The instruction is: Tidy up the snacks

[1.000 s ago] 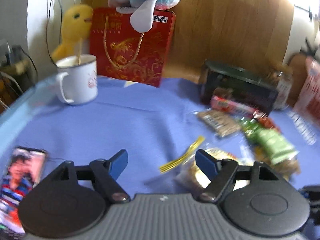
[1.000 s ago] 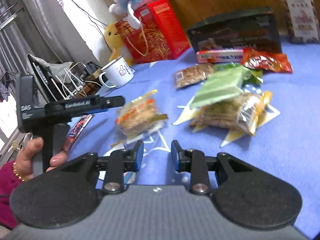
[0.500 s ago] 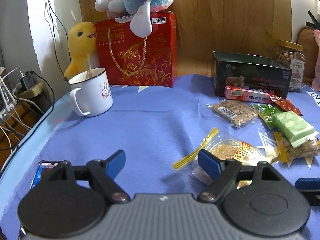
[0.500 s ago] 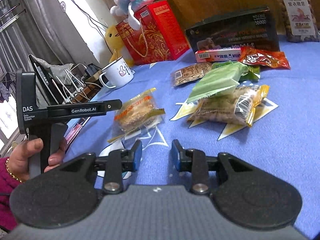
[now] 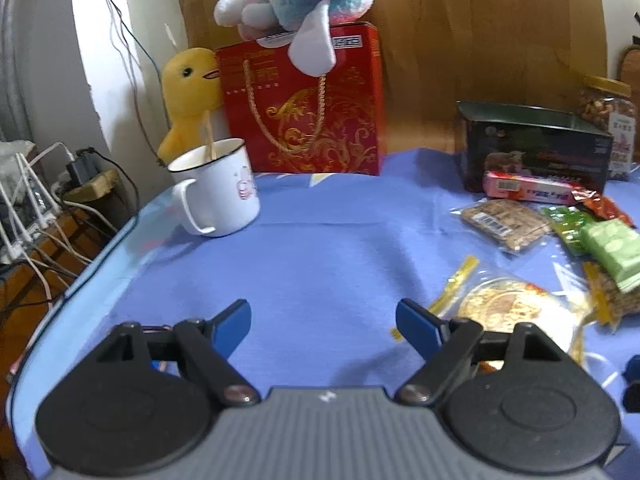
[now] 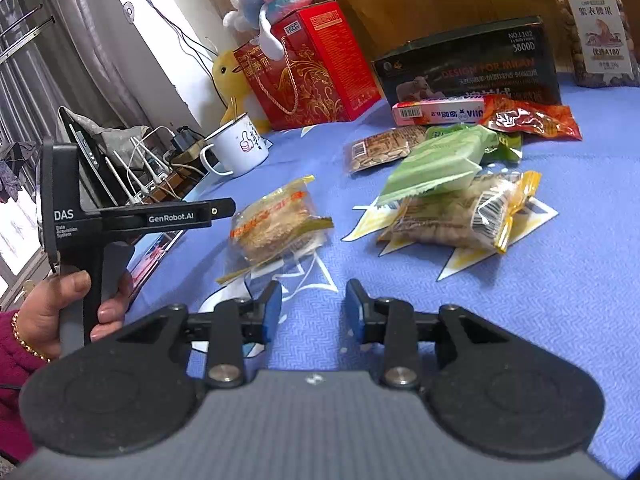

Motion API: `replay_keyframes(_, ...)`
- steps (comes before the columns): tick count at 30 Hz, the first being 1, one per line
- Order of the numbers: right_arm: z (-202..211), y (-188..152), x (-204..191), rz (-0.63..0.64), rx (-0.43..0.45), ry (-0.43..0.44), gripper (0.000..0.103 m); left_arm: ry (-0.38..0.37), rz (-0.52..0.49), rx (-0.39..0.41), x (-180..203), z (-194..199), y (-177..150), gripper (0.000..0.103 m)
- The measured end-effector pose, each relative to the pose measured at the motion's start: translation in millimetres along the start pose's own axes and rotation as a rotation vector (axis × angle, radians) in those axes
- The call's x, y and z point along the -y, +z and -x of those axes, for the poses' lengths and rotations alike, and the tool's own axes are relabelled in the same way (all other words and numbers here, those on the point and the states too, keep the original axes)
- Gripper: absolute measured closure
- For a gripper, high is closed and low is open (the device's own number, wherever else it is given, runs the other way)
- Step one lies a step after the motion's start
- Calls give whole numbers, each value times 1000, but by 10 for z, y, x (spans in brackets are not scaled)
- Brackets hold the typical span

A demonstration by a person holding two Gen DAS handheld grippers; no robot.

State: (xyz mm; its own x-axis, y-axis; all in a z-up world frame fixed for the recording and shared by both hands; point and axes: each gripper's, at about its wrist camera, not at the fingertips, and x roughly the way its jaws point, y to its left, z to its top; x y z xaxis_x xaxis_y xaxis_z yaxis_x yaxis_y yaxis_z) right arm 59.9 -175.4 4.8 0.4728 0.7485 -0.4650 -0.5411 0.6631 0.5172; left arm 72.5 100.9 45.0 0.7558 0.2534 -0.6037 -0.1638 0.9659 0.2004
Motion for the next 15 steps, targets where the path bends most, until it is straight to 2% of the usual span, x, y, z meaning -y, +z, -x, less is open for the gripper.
replay_keyframes(3, 0, 2, 5, -1, 0, 1, 65, 31, -11, -1, -17, -24, -9, 21)
replay_keyframes(15, 14, -4, 5, -11, 11, 11, 61, 71, 0, -34, -101, -118, -45, 20)
